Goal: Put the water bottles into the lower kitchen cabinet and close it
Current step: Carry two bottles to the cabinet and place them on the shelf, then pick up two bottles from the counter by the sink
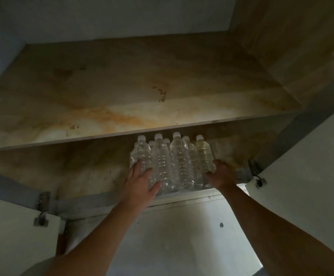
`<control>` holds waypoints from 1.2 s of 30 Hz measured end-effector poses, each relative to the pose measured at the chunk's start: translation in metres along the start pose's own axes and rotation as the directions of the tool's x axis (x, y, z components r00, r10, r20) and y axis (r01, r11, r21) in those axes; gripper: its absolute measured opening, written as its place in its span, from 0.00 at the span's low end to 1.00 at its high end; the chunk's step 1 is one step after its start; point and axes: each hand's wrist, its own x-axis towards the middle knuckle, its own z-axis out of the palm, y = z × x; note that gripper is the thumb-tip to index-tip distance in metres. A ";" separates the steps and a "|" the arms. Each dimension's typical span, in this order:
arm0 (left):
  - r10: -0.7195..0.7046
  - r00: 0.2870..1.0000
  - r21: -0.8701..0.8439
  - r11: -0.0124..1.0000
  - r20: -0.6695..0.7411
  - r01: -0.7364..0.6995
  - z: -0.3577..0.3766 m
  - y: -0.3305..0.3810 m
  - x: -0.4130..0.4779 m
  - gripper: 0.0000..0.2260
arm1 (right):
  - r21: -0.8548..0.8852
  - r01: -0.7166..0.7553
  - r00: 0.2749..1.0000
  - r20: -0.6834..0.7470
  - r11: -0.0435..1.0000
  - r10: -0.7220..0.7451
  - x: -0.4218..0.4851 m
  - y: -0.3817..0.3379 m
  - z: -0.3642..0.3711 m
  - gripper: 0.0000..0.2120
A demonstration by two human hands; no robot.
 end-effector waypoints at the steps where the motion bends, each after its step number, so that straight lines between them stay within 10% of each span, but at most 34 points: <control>1: 0.000 0.999 -0.010 1.000 0.037 0.000 -0.002 0.001 0.000 0.31 | -0.023 -0.002 0.998 0.062 1.000 0.004 0.000 -0.002 -0.005 0.26; 15: -0.113 0.958 0.250 0.967 0.262 0.046 -0.209 0.083 -0.149 0.35 | -0.141 0.095 0.939 0.340 0.985 -0.042 -0.240 -0.076 -0.185 0.26; 26: 0.169 0.981 0.207 0.961 0.093 -0.185 -0.513 0.223 -0.268 0.22 | -0.189 0.291 0.947 0.196 0.938 -0.255 -0.452 -0.219 -0.447 0.24; 36: 0.357 0.931 0.216 0.906 0.077 -0.365 -0.576 0.243 -0.321 0.27 | -0.164 0.240 0.962 -0.091 0.957 -0.257 -0.568 -0.245 -0.470 0.28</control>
